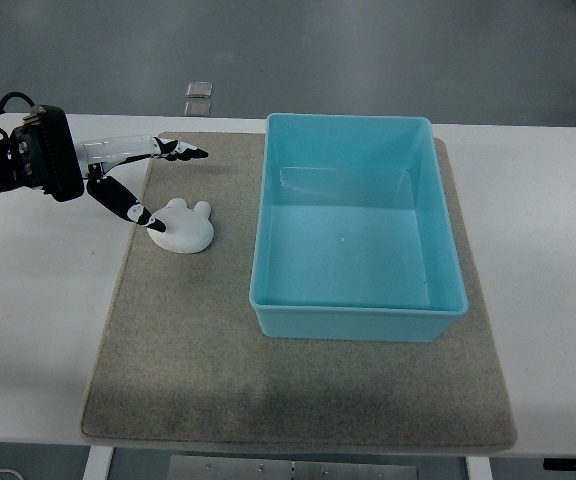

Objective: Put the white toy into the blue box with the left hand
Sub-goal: 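Reach the left hand down over the white bunny toy, then close the left hand's fingers around the white bunny toy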

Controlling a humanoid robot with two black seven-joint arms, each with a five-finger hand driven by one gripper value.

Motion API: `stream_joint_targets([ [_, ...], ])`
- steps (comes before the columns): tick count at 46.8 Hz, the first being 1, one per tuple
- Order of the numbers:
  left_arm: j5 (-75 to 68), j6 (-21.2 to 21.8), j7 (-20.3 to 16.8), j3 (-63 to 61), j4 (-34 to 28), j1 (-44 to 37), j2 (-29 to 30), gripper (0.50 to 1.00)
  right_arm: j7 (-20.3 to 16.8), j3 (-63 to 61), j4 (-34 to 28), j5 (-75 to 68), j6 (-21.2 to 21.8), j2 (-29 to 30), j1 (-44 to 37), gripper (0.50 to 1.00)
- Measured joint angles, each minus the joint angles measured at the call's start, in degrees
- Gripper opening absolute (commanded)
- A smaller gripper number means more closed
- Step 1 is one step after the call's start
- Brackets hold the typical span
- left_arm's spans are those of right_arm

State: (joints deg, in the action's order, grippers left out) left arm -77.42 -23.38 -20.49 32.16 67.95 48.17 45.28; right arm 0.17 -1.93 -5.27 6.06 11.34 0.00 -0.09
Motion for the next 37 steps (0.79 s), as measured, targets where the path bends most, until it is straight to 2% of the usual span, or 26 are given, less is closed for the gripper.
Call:
stream_joint_targets([
  [10,-5.15,0.7,0.02,-1.14,-0.55,-0.18,-1.08,0.975,0.0,0.0,0.0,0.0,0.0,0.0,0.0,0.936],
  [20,-7.15,5.94,0.08,-4.15,-0.72,-0.25,-2.27,0.975,0.0,0.0,0.0,0.0,0.0,0.0,0.0,0.936],
  [32,-8.68,6.25,0.1,-4.85,-1.31,-0.25,-3.28,0.973,0.03,0.0,0.0,0.0,0.0,0.0,0.0,0.936],
  [37,-9.13,6.25,0.1,-5.45,-1.75,-0.25,-3.87,0.947,0.03,0.0,0.0,0.0,0.0,0.0,0.0,0.936],
])
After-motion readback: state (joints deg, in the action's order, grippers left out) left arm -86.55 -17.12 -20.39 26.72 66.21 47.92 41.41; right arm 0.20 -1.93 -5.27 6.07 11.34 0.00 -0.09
